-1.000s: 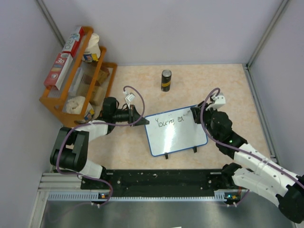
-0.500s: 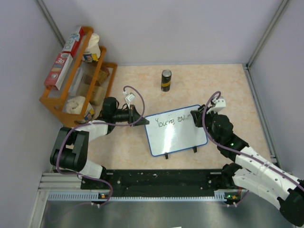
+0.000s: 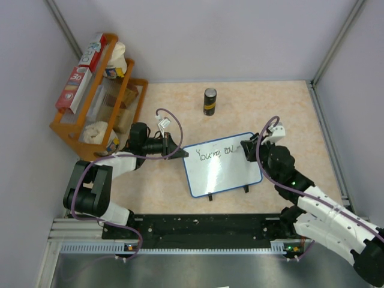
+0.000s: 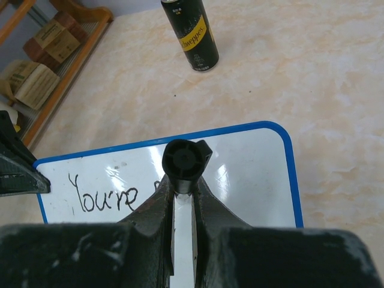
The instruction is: Write a sentence on the whiteboard
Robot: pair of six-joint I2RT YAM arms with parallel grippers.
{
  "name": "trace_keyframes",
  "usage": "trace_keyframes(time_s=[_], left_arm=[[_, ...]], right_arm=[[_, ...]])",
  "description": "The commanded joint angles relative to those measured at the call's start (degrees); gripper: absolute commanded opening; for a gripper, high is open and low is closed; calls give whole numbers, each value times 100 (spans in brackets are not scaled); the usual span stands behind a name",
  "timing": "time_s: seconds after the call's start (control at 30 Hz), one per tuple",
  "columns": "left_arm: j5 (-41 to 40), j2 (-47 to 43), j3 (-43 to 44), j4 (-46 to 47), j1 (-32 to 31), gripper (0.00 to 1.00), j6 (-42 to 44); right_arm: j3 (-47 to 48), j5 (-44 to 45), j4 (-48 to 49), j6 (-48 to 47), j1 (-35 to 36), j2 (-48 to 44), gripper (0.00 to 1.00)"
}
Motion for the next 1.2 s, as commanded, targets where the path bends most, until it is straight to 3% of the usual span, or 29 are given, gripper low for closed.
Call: trace_keyframes(time_s=[0.0,1.17], left_arm=[[-639,185,-127,-405,-50,0,694],[-630,185,-127,-387,-50,0,685]], right_arm=[[87,187,139,34,-61,90,0],[378,381,534,95,-219,266,0]])
